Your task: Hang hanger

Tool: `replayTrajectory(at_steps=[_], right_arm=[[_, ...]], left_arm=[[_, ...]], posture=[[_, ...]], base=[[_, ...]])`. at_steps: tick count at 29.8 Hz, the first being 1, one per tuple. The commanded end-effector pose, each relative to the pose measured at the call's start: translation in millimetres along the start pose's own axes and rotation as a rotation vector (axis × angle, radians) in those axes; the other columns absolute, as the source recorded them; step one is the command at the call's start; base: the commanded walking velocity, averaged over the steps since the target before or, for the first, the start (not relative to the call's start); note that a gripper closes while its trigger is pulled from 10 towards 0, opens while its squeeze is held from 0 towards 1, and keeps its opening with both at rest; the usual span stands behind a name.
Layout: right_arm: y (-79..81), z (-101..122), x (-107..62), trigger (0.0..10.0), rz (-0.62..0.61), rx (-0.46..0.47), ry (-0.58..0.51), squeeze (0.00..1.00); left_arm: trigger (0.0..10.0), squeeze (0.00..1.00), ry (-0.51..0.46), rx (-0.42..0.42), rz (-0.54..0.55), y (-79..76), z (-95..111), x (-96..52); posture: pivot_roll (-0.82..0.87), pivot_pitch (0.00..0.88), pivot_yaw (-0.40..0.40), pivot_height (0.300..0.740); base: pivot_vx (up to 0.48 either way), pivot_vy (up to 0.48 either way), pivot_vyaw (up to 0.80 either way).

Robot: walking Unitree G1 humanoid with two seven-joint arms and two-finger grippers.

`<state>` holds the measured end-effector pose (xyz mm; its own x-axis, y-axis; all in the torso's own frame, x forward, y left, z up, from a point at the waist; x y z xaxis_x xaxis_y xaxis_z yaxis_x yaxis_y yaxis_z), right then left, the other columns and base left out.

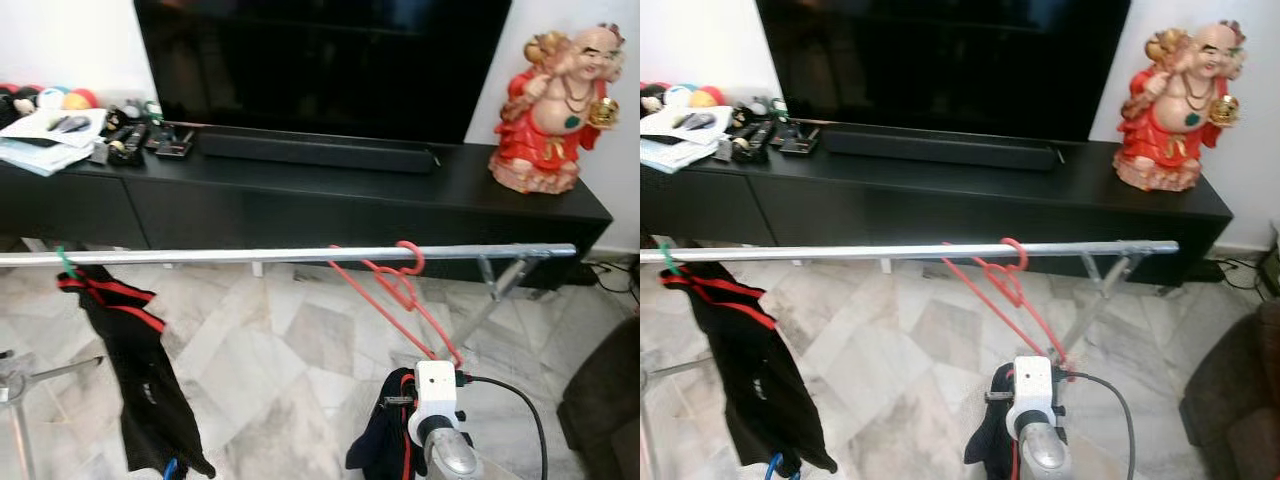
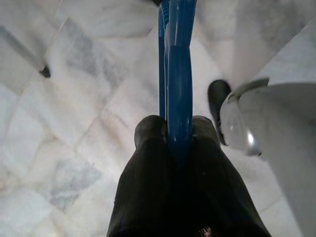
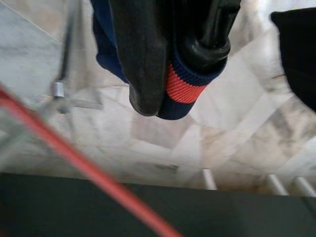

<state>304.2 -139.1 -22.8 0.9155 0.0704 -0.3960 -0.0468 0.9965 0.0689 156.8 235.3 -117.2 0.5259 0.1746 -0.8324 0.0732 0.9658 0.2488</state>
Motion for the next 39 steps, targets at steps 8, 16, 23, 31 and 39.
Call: replayTrajectory(at_steps=[8, 16, 23, 31, 39], right_arm=[[-3.2, 1.1, 0.0, 10.0, -0.002, -0.025, -0.007, 0.0], [-2.8, 2.4, 0.7, 10.0, 0.001, -0.029, -0.01, 0.0], [-2.8, 2.6, 0.7, 10.0, 0.002, -0.036, -0.011, 0.0], [-1.5, 1.1, 0.5, 10.0, 0.004, -0.037, -0.005, 0.0], [-0.6, 1.8, 1.2, 10.0, 0.004, -0.041, -0.004, 0.0]], left_arm=[[10.0, 0.0, 0.012, 0.018, -0.014, 0.3, -5.5, -1.0], [10.0, 0.0, 0.012, 0.016, -0.02, -0.5, -5.5, -1.0], [10.0, 0.0, 0.01, 0.016, -0.024, -0.6, -5.4, -1.0], [10.0, 0.0, 0.009, 0.014, -0.02, 1.3, -4.6, -0.8], [10.0, 0.0, 0.001, 0.033, -0.022, -1.8, 1.0, 0.6]], posture=[[0.01, 0.029, -0.003, 0.74], [0.01, 0.015, -0.002, 0.74], [0.01, 0.022, -0.004, 0.74], [0.01, 0.042, -0.006, 0.74], [0.01, 0.055, -0.008, 0.74]], base=[[0.0, 0.299, 0.0], [0.0, 0.308, 0.0], [0.0, 0.335, 0.0], [0.0, 0.337, 0.0], [0.0, 0.21, 0.0]])
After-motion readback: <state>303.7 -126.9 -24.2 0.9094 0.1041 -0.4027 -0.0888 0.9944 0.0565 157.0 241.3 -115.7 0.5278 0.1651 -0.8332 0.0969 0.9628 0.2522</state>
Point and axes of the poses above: a point about 5 cm out from each wrist's last joint towards the gripper, its own x axis pointing out of the wrist towards the gripper, its own z axis along the axis of the wrist's last joint, y = z × x, the point moved 3 cm from there along x, pointing out of the wrist towards the gripper, and after that the axes turned 4 degrees about x, right-handed, at the moved point
